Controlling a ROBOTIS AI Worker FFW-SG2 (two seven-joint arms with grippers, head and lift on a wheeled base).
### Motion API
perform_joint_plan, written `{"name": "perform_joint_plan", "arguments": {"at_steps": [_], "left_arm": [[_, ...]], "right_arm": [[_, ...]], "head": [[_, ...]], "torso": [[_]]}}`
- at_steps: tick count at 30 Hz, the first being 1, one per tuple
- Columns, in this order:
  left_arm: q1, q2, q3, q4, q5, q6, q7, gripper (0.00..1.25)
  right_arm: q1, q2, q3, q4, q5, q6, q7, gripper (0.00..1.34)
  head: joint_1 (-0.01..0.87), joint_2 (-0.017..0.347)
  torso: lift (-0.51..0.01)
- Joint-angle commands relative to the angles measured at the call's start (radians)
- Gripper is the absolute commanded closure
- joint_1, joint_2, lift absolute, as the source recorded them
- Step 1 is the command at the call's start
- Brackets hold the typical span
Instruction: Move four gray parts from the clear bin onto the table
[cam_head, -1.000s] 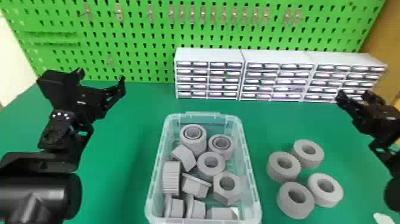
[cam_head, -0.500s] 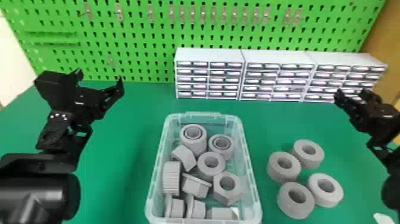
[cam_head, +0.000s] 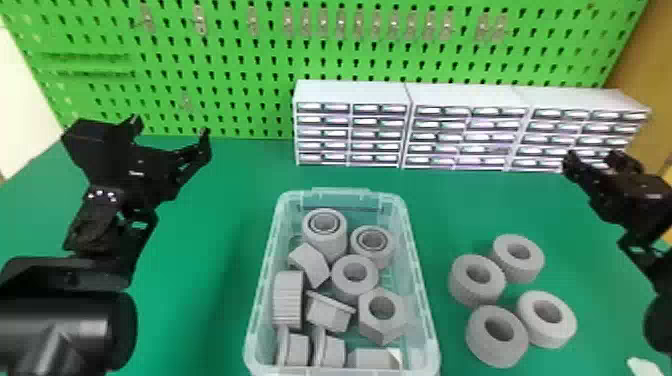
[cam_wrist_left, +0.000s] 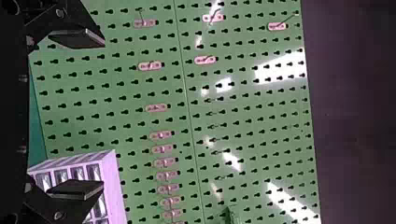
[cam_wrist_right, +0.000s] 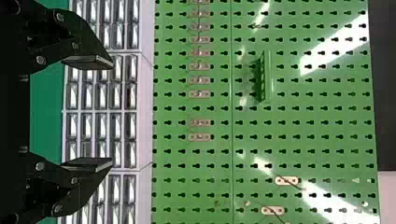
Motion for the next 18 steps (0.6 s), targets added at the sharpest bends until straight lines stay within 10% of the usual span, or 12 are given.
{"name": "perform_joint_plan", "arguments": {"at_steps": [1,18], "left_arm": [[0.002,0.0,0.002,0.0,-0.001,0.0,0.0,0.21],[-0.003,0.0,0.005,0.001,-0.003,0.0,0.0,0.21]], "right_arm": [[0.002,-0.004,0.002,0.0,0.004,0.01,0.0,0.52],[-0.002,-0.001,0.003,0.0,0.008,0.012,-0.003,0.52]], "head": [[0.678,0.034],[0.678,0.034]], "torso": [[-0.05],[-0.05]]}}
